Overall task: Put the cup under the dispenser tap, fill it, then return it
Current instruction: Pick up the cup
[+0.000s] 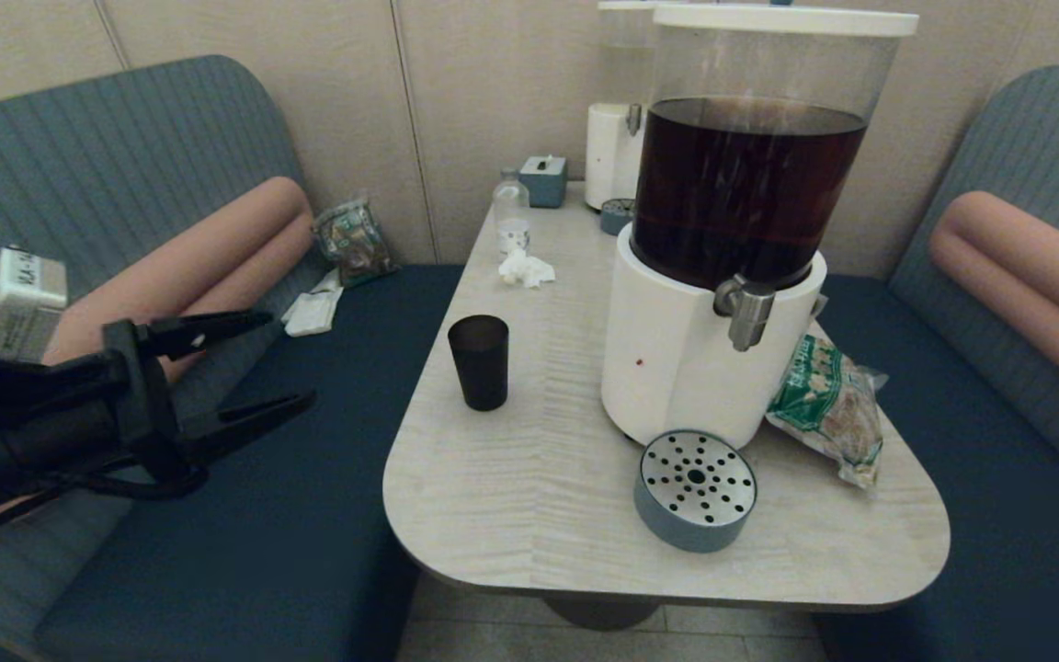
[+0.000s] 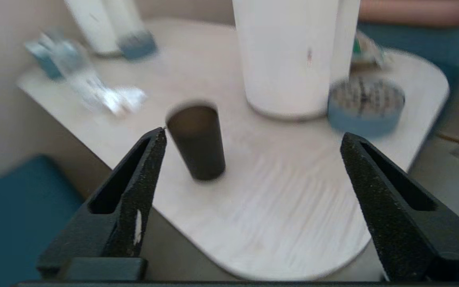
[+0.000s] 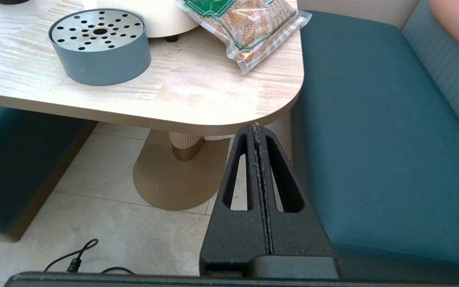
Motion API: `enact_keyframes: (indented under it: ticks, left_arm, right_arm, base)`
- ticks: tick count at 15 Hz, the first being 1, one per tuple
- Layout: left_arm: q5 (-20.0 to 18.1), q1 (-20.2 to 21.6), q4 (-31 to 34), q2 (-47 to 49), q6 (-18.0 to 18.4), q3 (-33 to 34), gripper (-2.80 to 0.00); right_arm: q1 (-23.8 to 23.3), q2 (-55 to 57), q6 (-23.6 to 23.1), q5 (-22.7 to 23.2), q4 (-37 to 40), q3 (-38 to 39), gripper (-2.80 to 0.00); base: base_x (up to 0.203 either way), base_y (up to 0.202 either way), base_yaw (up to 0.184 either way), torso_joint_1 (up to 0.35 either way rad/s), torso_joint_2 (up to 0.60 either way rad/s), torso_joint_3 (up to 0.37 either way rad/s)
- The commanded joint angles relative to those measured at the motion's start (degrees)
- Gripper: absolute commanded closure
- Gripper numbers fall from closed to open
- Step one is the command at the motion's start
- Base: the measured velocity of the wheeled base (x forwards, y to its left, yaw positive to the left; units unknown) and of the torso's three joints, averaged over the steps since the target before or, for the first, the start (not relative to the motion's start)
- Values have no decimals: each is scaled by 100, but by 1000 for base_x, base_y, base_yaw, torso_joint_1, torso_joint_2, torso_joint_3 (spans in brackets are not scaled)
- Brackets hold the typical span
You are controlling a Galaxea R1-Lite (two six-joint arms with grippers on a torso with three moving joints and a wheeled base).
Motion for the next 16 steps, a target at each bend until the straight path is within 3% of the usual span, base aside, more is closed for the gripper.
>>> enact_keyframes:
  ticks: [1, 3, 6, 13, 16]
  left_arm:
    - [-713, 384, -701, 1356, -53, -31, -280]
    - [-1038, 497, -879, 2225, -83, -292, -280]
    - [-1224, 451, -1019, 3217, -101, -757, -280]
    - [-1066, -150, -1124, 4737, -234, -2762, -280]
    - [-883, -392, -1138, 4990, -298, -3170, -280]
  right_arm:
    - [2, 5, -3, 0, 2, 0, 0]
    - [2, 5, -3, 0, 2, 8, 0]
    - [2, 5, -3, 0, 2, 1, 0]
    - [2, 5, -3, 0, 2, 1, 0]
    - [2, 5, -3, 0, 2, 3, 0]
  base:
    - [0, 0, 0, 0, 0, 0]
    - [0, 0, 0, 0, 0, 0]
    - [0, 0, 0, 0, 0, 0]
    - [0, 0, 0, 0, 0, 0]
    - [0, 0, 0, 0, 0, 0]
